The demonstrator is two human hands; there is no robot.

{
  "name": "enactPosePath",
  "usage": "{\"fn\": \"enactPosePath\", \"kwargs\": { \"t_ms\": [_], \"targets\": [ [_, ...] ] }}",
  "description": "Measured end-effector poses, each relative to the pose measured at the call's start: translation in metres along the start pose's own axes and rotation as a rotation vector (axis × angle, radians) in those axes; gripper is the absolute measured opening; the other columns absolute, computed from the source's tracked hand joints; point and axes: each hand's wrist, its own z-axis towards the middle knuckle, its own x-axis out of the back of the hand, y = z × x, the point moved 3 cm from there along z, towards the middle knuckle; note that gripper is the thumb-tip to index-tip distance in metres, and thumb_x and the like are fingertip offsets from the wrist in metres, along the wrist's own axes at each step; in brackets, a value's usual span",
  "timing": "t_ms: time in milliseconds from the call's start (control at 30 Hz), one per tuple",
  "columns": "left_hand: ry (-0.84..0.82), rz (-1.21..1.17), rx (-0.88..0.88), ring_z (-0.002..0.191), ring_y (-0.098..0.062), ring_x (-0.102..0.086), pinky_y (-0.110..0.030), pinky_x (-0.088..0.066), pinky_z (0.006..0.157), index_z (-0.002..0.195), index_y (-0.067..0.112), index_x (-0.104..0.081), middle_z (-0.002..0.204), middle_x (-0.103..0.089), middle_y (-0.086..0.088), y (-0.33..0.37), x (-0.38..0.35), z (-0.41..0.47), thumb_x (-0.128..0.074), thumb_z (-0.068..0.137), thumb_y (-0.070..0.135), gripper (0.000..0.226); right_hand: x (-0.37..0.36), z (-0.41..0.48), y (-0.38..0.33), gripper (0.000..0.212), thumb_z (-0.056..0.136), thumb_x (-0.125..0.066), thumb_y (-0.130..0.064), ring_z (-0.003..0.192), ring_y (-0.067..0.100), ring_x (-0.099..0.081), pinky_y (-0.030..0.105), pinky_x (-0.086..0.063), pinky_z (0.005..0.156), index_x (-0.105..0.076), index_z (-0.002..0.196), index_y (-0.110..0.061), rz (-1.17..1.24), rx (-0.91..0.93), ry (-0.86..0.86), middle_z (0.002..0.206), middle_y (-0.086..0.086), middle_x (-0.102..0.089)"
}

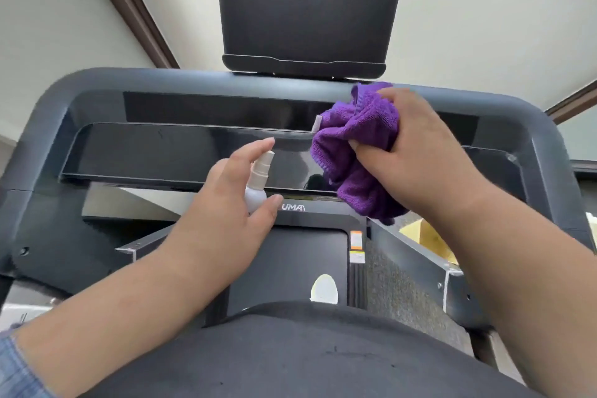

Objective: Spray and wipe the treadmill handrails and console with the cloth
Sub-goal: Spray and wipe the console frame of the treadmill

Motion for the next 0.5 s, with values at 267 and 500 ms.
{"fn": "enactPosePath", "kwargs": {
  "t_ms": [267, 500],
  "targets": [
    [0.037, 0.003, 0.116, 0.097, 0.02, -0.039, -0.002, -0.029, 0.08, 0.131, 0.066, -0.021, 0.122, -0.035, 0.023, 0.019, -0.031, 0.007, -0.062, 0.09, 0.034, 0.066, -0.039, 0.061, 0.063, 0.096, 0.078, -0.065, -0.068, 0.151, 0.026, -0.014, 0.054, -0.011, 0.122, -0.023, 0.156, -0.031, -0.511, 0.114, -0.294, 0.163, 0.004, -0.02],
    [0.114, -0.015, 0.185, 0.109, 0.014, -0.035, -0.005, -0.03, 0.082, 0.132, 0.065, -0.022, 0.127, -0.039, 0.02, 0.021, -0.034, 0.006, -0.061, 0.09, 0.034, 0.065, -0.054, 0.058, 0.068, 0.097, 0.072, -0.048, -0.087, 0.153, 0.034, 0.002, 0.059, -0.009, 0.121, -0.014, 0.155, -0.048, -0.588, 0.353, -0.437, 0.167, 0.005, -0.004]
  ]
}}
